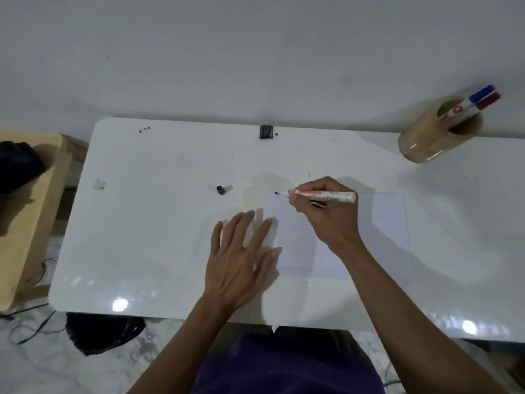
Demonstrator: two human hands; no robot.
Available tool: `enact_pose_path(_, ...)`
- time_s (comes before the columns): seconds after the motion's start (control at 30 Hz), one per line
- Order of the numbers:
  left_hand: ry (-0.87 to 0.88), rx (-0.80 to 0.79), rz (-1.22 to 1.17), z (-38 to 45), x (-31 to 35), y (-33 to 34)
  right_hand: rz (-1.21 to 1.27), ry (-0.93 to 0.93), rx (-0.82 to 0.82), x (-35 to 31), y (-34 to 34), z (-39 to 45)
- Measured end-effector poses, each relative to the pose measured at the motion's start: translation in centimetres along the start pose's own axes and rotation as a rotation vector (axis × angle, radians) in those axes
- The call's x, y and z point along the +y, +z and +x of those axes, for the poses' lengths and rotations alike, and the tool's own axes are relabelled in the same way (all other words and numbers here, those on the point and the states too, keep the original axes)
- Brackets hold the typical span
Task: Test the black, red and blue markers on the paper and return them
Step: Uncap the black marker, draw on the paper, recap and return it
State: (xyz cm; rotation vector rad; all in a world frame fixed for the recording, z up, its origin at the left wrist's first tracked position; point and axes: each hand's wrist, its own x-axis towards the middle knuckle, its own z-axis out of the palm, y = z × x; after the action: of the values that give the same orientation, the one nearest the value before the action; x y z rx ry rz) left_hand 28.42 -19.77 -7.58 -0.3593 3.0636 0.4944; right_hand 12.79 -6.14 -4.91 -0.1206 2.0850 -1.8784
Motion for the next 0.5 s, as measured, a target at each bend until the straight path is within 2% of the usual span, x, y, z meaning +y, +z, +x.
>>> enact_pose_path(0.2, -0.025, -0.109, 0.127, -0.4, -0.2, 1.4, -0.069, 0.025, 0.004, 3.3, 1.2, 1.7)
enact_pose_path(0.5, -0.020, 0.007, 0.115, -0.3, -0.4, 1.8, -0.054, 0.030, 0.031, 4.2, 1.6, 1.8)
